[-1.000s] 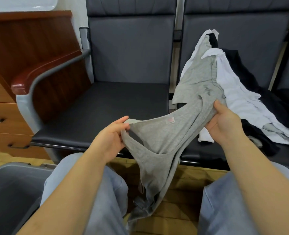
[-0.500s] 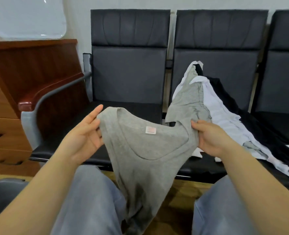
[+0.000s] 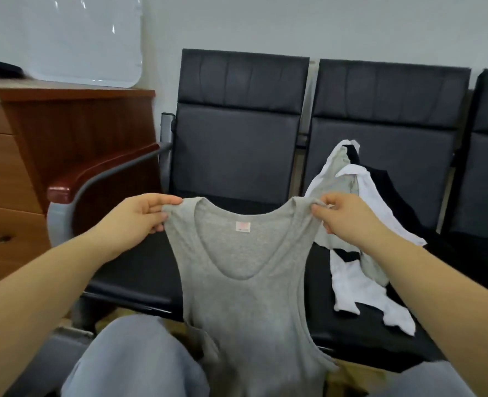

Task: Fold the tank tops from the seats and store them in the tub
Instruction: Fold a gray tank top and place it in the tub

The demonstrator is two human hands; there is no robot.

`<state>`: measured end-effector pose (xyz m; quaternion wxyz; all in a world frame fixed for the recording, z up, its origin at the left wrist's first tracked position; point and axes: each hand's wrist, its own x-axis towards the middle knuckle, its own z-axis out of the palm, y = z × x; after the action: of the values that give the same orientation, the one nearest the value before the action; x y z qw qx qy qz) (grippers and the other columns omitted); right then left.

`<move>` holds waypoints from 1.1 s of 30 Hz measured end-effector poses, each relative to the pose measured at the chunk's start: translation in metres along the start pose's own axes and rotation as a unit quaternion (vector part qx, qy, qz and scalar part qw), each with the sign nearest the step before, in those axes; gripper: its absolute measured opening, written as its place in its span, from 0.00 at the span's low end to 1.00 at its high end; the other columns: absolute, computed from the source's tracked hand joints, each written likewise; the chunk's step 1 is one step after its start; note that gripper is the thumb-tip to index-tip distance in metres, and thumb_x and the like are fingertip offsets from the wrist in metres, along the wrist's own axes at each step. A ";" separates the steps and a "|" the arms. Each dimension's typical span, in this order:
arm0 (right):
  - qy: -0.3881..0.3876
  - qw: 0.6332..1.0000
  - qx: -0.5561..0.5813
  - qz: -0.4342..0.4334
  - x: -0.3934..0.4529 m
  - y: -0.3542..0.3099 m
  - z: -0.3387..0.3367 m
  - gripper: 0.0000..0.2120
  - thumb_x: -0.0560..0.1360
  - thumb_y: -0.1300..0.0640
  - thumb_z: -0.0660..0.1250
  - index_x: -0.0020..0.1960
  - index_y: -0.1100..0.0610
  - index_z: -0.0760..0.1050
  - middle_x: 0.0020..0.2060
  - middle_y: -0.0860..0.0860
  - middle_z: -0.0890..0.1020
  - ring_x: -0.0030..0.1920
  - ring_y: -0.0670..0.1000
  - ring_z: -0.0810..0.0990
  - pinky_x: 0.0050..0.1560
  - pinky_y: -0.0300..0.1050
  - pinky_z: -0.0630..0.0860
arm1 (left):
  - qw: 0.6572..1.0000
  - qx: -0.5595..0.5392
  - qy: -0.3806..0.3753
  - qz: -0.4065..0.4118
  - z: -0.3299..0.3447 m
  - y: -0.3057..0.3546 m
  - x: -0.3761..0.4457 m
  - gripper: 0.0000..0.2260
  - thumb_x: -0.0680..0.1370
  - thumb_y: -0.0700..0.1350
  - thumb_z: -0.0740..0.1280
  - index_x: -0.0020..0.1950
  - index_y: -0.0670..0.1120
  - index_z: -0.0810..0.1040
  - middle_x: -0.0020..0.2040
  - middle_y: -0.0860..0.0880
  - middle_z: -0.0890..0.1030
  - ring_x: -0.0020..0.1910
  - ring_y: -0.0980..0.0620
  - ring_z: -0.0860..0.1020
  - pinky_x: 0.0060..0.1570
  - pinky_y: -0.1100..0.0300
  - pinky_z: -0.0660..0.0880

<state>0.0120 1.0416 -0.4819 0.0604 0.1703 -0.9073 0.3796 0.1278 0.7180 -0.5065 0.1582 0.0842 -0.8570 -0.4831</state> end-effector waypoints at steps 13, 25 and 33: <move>-0.101 0.990 -0.080 -0.060 0.020 0.075 0.169 0.31 0.78 0.61 0.59 0.76 0.47 0.51 0.62 0.52 0.74 0.34 0.42 0.72 0.29 0.33 0.62 | 0.979 0.147 -0.136 -0.036 0.126 -0.075 0.046 0.40 0.77 0.50 0.68 0.77 0.58 0.40 0.77 0.52 0.49 0.77 0.45 0.54 0.72 0.47 0.63; -0.065 0.984 -0.128 -0.104 0.095 0.095 0.216 0.28 0.77 0.57 0.59 0.75 0.48 0.56 0.67 0.47 0.72 0.61 0.50 0.73 0.67 0.53 0.68 | 0.889 0.414 -0.192 -0.038 0.147 -0.127 0.109 0.40 0.71 0.73 0.44 0.77 0.58 0.34 0.79 0.44 0.40 0.78 0.44 0.43 0.75 0.50 0.41; -0.040 0.982 -0.122 -0.140 0.172 0.109 0.238 0.29 0.76 0.58 0.61 0.75 0.46 0.60 0.69 0.46 0.70 0.61 0.50 0.72 0.69 0.53 0.66 | 0.884 0.435 -0.164 0.046 0.137 -0.155 0.188 0.35 0.76 0.70 0.47 0.79 0.56 0.43 0.79 0.47 0.51 0.77 0.47 0.54 0.74 0.52 0.53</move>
<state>-0.1828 0.8988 -0.6810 0.0970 0.3020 -0.9158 0.2463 -0.0973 0.6914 -0.6696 -0.0149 0.0253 -0.9977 -0.0604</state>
